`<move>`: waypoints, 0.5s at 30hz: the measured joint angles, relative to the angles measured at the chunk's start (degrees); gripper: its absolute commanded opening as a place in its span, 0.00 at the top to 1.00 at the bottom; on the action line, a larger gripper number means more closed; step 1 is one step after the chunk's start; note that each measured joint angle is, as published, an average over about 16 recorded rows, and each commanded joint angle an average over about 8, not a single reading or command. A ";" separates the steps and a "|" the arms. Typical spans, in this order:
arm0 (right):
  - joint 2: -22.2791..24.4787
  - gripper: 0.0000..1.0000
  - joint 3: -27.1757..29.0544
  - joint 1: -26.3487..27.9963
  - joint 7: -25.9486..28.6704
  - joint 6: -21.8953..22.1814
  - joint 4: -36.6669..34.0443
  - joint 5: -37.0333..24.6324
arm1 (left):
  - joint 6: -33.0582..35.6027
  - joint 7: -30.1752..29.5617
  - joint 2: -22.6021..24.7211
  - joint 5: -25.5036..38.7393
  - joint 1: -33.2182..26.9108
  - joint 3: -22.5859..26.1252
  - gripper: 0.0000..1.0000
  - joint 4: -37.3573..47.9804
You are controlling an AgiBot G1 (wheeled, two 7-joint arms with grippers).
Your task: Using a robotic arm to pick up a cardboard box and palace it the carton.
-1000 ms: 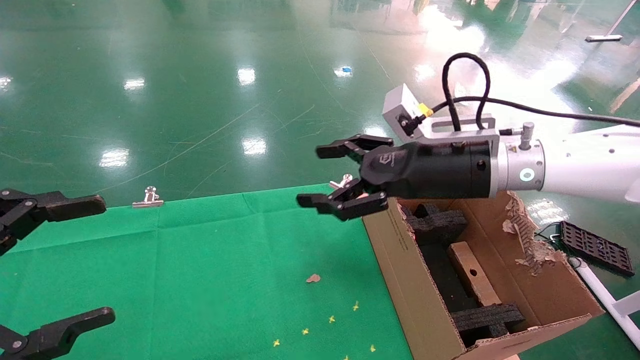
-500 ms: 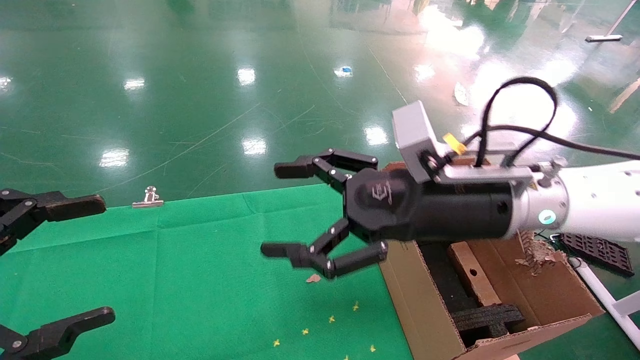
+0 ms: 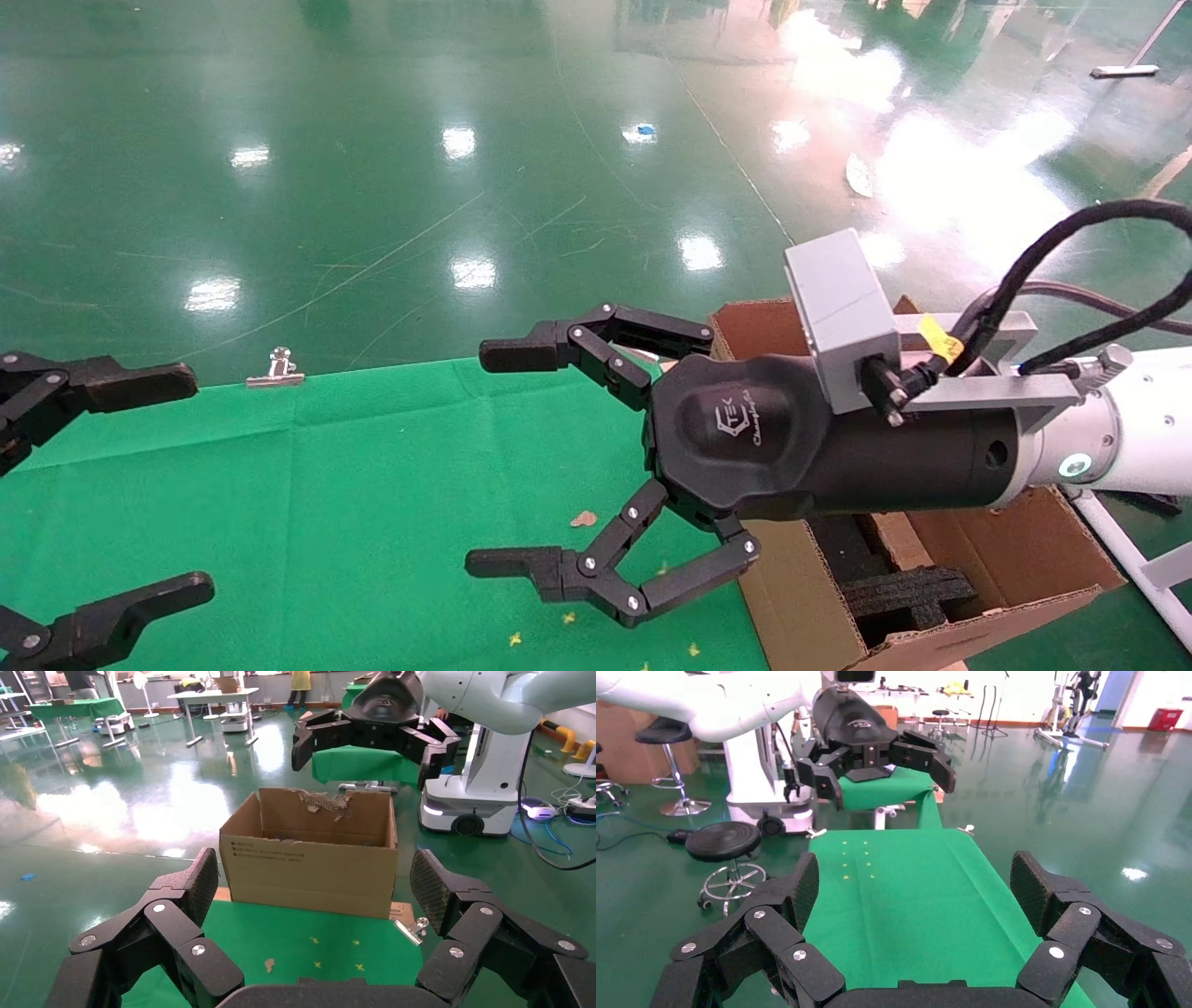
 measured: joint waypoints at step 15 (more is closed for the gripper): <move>-0.01 0.00 -1.04 0.96 0.13 0.27 -0.92 -0.45 | 0.00 0.00 0.00 0.00 0.00 0.00 0.00 0.00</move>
